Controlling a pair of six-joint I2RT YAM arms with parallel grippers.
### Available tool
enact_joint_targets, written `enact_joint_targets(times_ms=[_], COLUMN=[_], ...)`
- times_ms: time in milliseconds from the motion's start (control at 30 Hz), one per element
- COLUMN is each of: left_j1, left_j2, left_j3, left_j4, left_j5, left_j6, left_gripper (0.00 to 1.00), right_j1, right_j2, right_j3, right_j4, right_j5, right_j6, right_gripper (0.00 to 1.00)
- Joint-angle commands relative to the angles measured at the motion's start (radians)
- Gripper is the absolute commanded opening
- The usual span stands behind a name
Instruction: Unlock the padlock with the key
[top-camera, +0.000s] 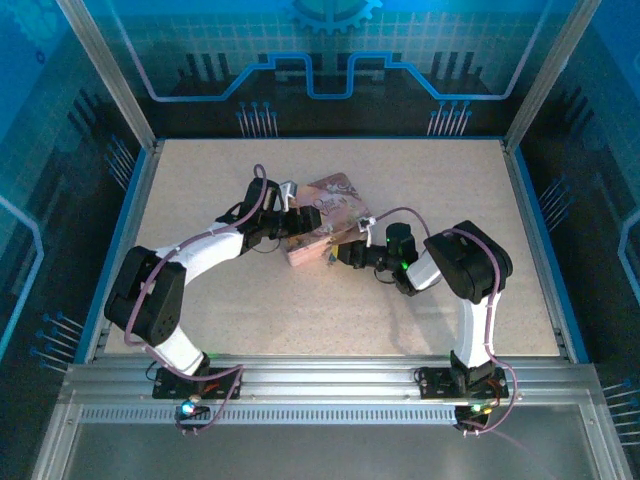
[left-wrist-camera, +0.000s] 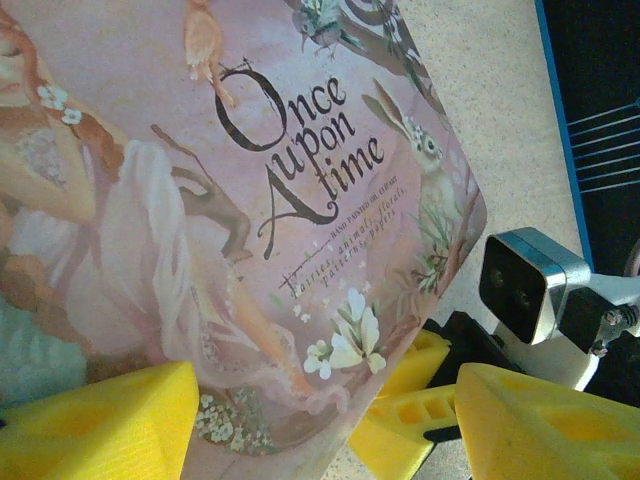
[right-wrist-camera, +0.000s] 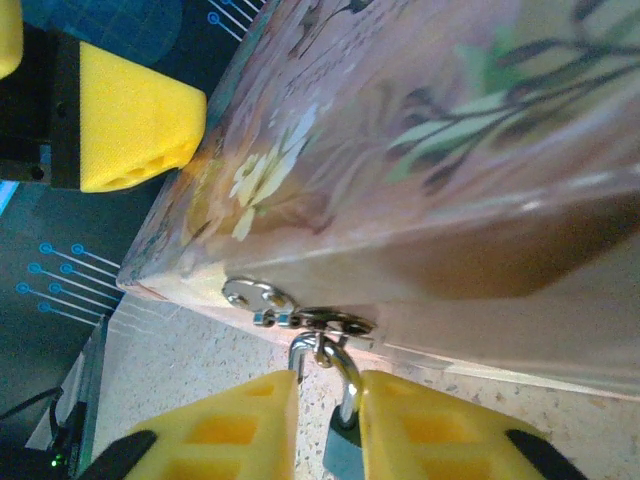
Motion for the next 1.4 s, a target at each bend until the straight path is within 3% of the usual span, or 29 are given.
enact_joint_targets(times_ms=[0, 333, 1133, 1367], left_j1=[-0.004, -0.004, -0.014, -0.018], left_j2=[0.02, 0.015, -0.078, -0.077], left_j3=[0.009, -0.005, -0.197, -0.19], left_j4=[-0.026, -0.026, 0.062, 0.069], left_j5=[-0.01, -0.015, -0.015, -0.007], left_j6=[0.021, 0.022, -0.066, -0.069], left_gripper=[0.7, 0.7, 0.7, 0.7], right_j1=[0.002, 0.003, 0.005, 0.021], right_j2=[0.019, 0.027, 0.013, 0.035], right_j3=[0.006, 0.018, -0.049, -0.017], right_j4=[0.048, 0.047, 0.255, 0.237], right_j5=[-0.038, -0.015, 0.241, 0.25], right_j6=[-0.002, 0.019, 0.296, 0.311], right_gripper=[0.17, 0.0, 0.0, 0.0])
